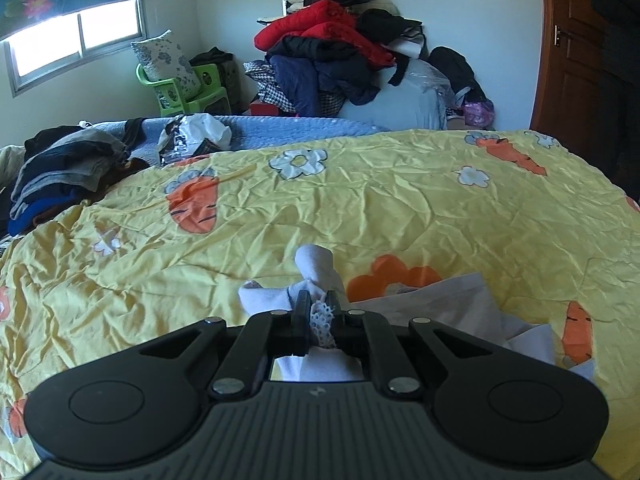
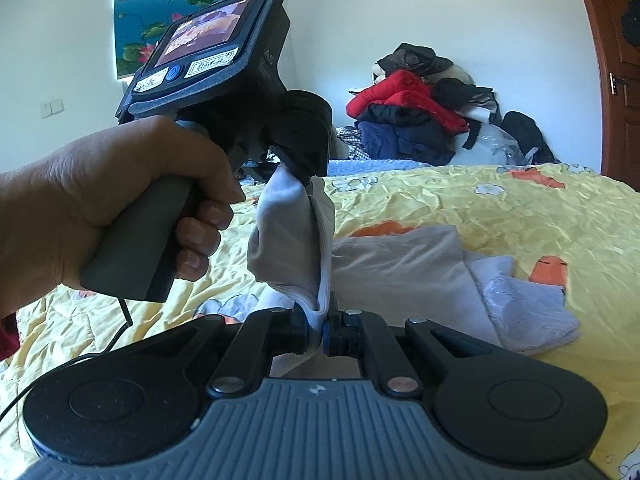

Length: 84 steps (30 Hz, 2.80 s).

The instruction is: Fold small clothes

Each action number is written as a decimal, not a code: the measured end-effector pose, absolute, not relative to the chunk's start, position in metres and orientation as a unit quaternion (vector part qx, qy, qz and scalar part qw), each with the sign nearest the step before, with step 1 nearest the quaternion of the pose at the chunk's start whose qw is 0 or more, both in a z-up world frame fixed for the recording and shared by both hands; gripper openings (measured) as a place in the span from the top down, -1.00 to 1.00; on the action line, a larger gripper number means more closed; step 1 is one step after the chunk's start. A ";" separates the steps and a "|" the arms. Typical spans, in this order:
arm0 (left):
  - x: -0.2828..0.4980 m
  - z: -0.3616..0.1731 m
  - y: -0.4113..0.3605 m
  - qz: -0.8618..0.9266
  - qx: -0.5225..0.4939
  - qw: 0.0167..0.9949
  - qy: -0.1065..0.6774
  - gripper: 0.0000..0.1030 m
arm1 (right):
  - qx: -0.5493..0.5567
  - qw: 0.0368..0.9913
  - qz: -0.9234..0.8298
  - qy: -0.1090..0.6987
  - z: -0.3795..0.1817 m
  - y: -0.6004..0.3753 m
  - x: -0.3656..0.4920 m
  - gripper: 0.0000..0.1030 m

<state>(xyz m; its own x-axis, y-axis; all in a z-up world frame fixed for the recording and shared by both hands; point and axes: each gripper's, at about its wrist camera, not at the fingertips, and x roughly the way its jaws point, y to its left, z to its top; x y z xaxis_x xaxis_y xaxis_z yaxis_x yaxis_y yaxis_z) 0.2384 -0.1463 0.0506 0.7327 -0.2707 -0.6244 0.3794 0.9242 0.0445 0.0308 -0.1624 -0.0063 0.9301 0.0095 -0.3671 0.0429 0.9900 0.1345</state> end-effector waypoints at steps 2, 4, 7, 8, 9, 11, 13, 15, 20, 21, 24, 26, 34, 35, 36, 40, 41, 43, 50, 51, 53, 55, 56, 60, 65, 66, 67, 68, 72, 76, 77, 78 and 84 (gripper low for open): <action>0.238 0.050 -0.153 -0.180 0.084 0.926 0.322 0.87 | 0.073 0.980 -0.013 0.186 -0.007 -0.168 0.030 0.85; 0.238 0.048 -0.160 -0.185 0.086 0.924 0.323 0.87 | 0.079 0.979 -0.018 0.185 -0.007 -0.173 0.030 0.85; 0.236 0.046 -0.173 -0.195 0.090 0.921 0.324 0.87 | 0.089 0.978 -0.025 0.187 -0.008 -0.184 0.029 0.85; 0.236 0.044 -0.178 -0.197 0.091 0.920 0.325 0.87 | 0.093 0.977 -0.028 0.188 -0.009 -0.187 0.029 0.85; 0.236 0.043 -0.181 -0.199 0.092 0.920 0.326 0.87 | 0.098 0.977 -0.030 0.190 -0.010 -0.191 0.029 0.85; 0.235 0.039 -0.190 -0.204 0.095 0.917 0.329 0.87 | 0.106 0.975 -0.034 0.192 -0.013 -0.198 0.029 0.85; 0.236 0.035 -0.199 -0.207 0.100 0.915 0.332 0.87 | 0.116 0.973 -0.038 0.195 -0.016 -0.205 0.029 0.85; 0.236 0.031 -0.207 -0.211 0.103 0.913 0.334 0.87 | 0.125 0.971 -0.042 0.198 -0.019 -0.212 0.029 0.85; 0.236 0.023 -0.224 -0.227 0.110 0.904 0.346 0.87 | 0.158 0.964 -0.048 0.207 -0.027 -0.230 0.033 0.85; 0.236 0.022 -0.225 -0.230 0.107 0.902 0.348 0.87 | 0.166 0.962 -0.047 0.211 -0.028 -0.234 0.034 0.84; 0.240 0.021 -0.226 -0.239 0.082 0.896 0.365 0.86 | 0.192 0.955 -0.046 0.220 -0.034 -0.244 0.037 0.84; 0.242 0.022 -0.228 -0.245 0.071 0.892 0.374 0.83 | 0.209 0.950 -0.047 0.225 -0.039 -0.250 0.038 0.83; 0.246 0.036 -0.224 -0.264 0.017 0.891 0.370 -0.52 | 0.261 0.935 -0.060 0.234 -0.049 -0.272 0.035 0.49; 0.245 0.041 -0.221 -0.267 0.008 0.894 0.359 -0.59 | 0.270 0.932 -0.064 0.234 -0.050 -0.277 0.033 0.49; 0.244 0.045 -0.219 -0.270 0.004 0.898 0.346 -0.59 | 0.277 0.930 -0.066 0.234 -0.051 -0.281 0.031 0.49; 0.237 0.061 -0.207 -0.246 0.037 0.918 0.308 -0.59 | 0.269 0.933 -0.106 0.211 -0.044 -0.294 0.013 0.43; 0.235 0.061 -0.200 -0.230 0.047 0.925 0.300 -0.59 | 0.246 0.941 -0.129 0.195 -0.037 -0.294 0.008 0.41; 0.232 0.058 -0.187 -0.198 0.062 0.932 0.298 -0.59 | 0.207 0.954 -0.134 0.169 -0.021 -0.295 0.009 0.41; 0.223 0.023 -0.128 -0.178 0.056 0.921 0.343 -0.59 | 0.134 0.957 -0.017 0.257 -0.024 -0.274 0.087 0.28; 0.221 0.019 -0.121 -0.185 0.056 0.917 0.349 -0.59 | 0.121 0.954 -0.026 0.272 -0.029 -0.275 0.093 0.28; 0.217 0.011 -0.106 -0.211 0.045 0.907 0.362 -0.59 | 0.125 0.955 -0.032 0.268 -0.030 -0.290 0.094 0.13; 0.215 0.003 -0.095 -0.249 0.022 0.889 0.383 -0.59 | 0.142 0.959 -0.016 0.243 -0.021 -0.311 0.086 -0.61; 0.216 0.000 -0.092 -0.272 0.007 0.879 0.392 -0.59 | 0.149 0.960 -0.007 0.235 -0.016 -0.324 0.087 -0.80; 0.220 -0.016 -0.088 -0.337 -0.048 0.841 0.420 -0.59 | 0.201 0.931 0.081 0.295 -0.006 -0.386 0.117 -0.75; 0.223 -0.034 -0.087 -0.366 -0.073 0.823 0.427 -0.59 | 0.227 0.888 0.127 0.380 -0.024 -0.417 0.160 -0.62; 0.222 -0.036 -0.086 -0.371 -0.071 0.825 0.421 -0.61 | 0.228 0.881 0.138 0.392 -0.030 -0.418 0.167 -0.62; 0.221 -0.036 -0.088 -0.375 -0.068 0.826 0.416 -0.62 | 0.233 0.872 0.153 0.401 -0.035 -0.414 0.168 -0.66; 0.219 -0.037 -0.089 -0.378 -0.067 0.826 0.413 -0.62 | 0.236 0.871 0.174 0.395 -0.038 -0.412 0.171 -0.63; 0.217 -0.042 -0.096 -0.383 -0.062 0.834 0.392 -0.71 | 0.298 0.840 0.233 0.389 -0.049 -0.400 0.181 -0.55; 0.207 -0.041 -0.104 -0.379 -0.037 0.847 0.371 -0.33 | 0.293 0.847 0.233 0.377 -0.051 -0.374 0.188 -0.11; 0.206 -0.041 -0.105 -0.372 -0.033 0.851 0.369 -0.12 | 0.287 0.850 0.223 0.382 -0.051 -0.368 0.189 0.01; 0.207 -0.041 -0.104 -0.368 -0.039 0.851 0.372 0.09 | 0.278 0.856 0.208 0.383 -0.049 -0.362 0.189 0.32; 0.199 -0.027 -0.092 -0.364 -0.050 0.860 0.353 0.53 | 0.288 0.869 0.184 0.358 -0.039 -0.347 0.175 0.55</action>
